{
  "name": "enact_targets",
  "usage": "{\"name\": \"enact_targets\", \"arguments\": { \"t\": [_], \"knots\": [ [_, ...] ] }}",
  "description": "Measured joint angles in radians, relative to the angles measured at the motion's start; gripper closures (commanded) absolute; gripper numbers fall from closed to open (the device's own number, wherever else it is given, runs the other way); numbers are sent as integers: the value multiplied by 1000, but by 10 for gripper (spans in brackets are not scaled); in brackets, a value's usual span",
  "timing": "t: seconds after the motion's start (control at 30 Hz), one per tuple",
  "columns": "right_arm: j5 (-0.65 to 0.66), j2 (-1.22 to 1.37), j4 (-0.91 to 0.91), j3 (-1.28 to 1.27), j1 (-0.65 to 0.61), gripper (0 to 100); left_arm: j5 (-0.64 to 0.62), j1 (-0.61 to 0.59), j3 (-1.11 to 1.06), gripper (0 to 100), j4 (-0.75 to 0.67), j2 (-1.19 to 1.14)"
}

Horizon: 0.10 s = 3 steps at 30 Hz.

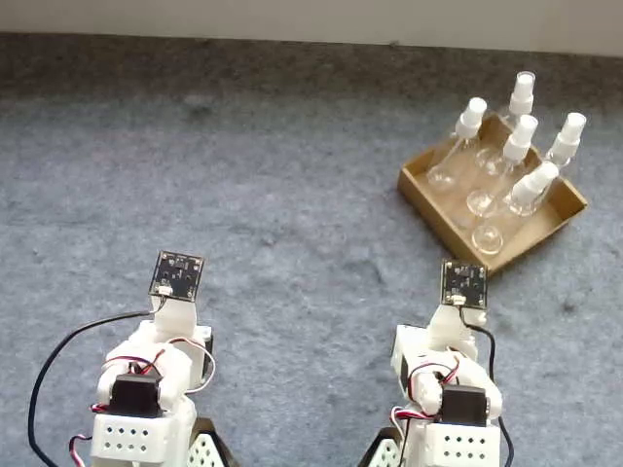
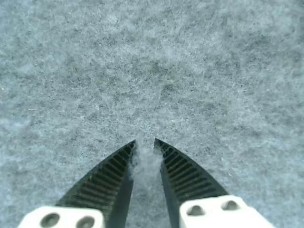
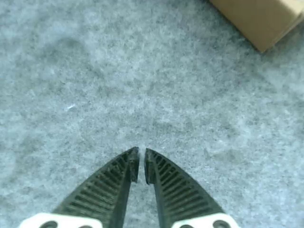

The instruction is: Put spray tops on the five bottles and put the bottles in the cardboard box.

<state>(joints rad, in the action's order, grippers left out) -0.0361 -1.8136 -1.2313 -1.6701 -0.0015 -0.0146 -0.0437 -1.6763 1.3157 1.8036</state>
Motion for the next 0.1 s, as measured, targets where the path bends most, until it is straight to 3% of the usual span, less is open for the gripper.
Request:
{"name": "enact_targets", "arguments": {
  "t": [0.1],
  "knots": [
    [0, 0, 0, 0, 0, 994, 0, 0, 0, 995, 0, 0]
  ]
}}
